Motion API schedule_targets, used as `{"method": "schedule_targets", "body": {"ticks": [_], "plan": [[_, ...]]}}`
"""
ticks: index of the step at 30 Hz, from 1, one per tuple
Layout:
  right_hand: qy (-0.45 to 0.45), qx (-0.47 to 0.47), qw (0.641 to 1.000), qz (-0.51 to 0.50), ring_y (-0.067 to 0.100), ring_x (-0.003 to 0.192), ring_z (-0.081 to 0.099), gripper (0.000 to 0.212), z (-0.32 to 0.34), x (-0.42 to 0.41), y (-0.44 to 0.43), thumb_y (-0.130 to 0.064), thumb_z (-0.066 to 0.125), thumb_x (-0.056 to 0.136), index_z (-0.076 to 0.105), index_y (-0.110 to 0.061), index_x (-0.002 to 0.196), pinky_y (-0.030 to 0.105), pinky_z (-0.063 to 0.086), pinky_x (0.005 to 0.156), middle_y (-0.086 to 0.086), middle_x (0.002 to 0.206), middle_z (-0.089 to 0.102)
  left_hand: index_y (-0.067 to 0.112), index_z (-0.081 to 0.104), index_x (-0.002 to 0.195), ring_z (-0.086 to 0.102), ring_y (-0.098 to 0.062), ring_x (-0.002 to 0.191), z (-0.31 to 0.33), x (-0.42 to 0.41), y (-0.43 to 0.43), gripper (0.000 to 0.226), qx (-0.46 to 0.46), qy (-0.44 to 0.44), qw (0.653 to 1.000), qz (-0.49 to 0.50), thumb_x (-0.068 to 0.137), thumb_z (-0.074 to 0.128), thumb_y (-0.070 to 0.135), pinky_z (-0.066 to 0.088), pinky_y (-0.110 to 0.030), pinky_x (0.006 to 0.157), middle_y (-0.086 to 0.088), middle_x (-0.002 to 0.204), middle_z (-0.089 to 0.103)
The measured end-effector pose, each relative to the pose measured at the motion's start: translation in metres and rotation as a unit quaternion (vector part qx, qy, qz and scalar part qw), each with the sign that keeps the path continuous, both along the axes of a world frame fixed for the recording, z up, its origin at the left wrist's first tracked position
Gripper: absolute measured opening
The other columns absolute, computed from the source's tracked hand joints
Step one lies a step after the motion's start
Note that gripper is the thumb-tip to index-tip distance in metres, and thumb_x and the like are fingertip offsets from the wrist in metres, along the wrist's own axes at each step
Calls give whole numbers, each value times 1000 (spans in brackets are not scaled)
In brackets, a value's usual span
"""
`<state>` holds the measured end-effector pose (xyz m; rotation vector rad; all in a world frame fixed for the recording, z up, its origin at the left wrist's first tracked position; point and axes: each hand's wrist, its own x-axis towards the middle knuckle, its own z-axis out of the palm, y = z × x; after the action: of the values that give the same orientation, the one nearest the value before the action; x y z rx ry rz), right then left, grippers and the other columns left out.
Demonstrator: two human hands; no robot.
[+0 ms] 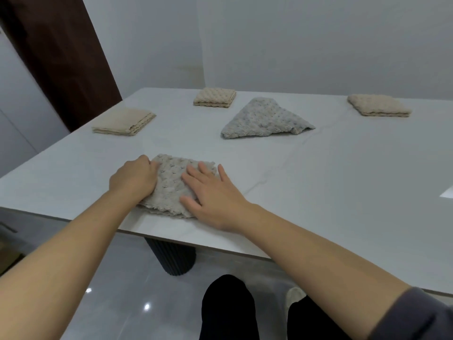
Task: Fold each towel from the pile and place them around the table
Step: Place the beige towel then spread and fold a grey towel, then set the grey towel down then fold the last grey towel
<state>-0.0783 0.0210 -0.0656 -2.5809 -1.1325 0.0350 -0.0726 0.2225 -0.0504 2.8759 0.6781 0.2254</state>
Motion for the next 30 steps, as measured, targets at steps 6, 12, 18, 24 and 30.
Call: {"method": "schedule_targets", "body": {"ticks": [6,12,18,24,30], "plan": [[-1,-7,1000,17,22,151,1,61,-2,-2,32,-46,28,102,17,-17,155,44,-3,121,4,164,9,8,53,105,48,-28,73,-9,-11,29,43,77,-33,996,-4,104,26,41,31,-34,57,-11,85,57],[1,-11,1000,18,23,150,4,59,-3,-6,46,-46,28,102,20,-18,154,48,-2,121,4,163,11,6,54,106,50,-32,72,-13,-15,42,42,130,-57,990,-3,103,29,40,35,-36,61,-17,93,63],[10,16,999,-27,22,151,-4,59,3,5,57,-42,18,104,14,-14,156,49,-9,120,7,164,5,13,23,153,23,-22,146,-6,-14,44,53,14,-77,984,-158,104,27,31,23,-43,115,-5,160,22],[20,-55,996,-63,26,149,-16,68,-16,4,69,-48,17,102,-3,-11,156,54,-13,117,9,163,-11,23,-2,155,-9,0,146,-25,-9,52,57,-28,74,971,-223,103,14,40,-6,-38,121,12,161,-8],[37,-44,997,-48,23,149,-15,68,-13,7,65,-50,16,102,-3,-14,156,56,-12,117,6,163,-11,21,-9,155,-12,-3,147,-12,-7,47,59,25,150,967,-207,103,10,42,-11,-42,120,8,161,-16]]}}
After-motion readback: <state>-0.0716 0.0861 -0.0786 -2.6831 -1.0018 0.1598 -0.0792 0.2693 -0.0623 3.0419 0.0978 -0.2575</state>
